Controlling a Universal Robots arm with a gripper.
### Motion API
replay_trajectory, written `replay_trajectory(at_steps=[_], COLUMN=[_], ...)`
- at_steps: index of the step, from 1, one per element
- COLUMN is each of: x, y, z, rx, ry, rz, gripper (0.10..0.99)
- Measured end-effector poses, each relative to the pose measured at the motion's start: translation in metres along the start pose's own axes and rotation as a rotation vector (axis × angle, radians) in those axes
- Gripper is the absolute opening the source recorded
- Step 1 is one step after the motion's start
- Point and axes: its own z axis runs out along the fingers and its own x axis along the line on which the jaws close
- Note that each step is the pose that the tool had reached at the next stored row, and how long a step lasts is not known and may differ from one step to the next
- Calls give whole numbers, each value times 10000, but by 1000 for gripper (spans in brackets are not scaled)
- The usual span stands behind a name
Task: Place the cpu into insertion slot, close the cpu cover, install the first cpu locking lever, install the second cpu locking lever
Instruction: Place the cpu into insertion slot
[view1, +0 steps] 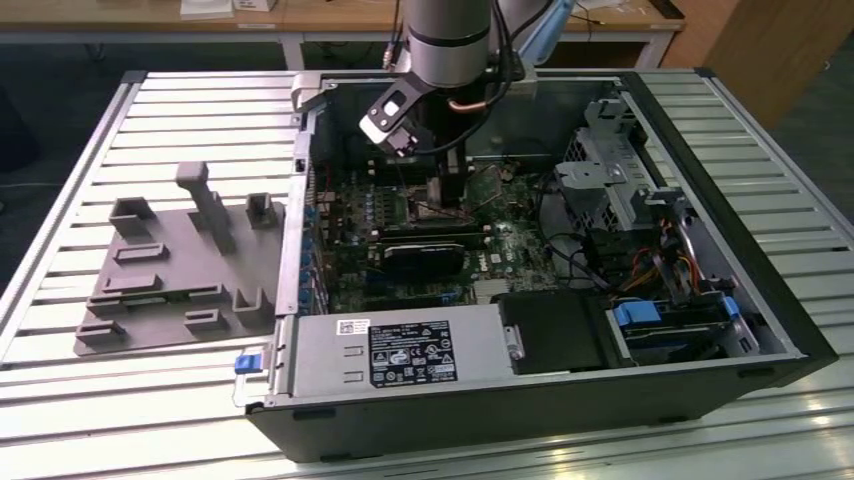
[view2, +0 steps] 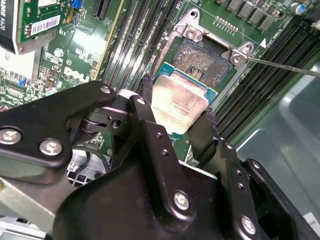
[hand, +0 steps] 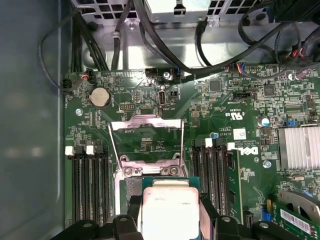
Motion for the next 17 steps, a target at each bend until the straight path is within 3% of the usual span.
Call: replay_trajectory(at_steps=[17], x=[-2], y=[-61], z=[143], rx=[4], ry=[26], rz=[-449], gripper=[533])
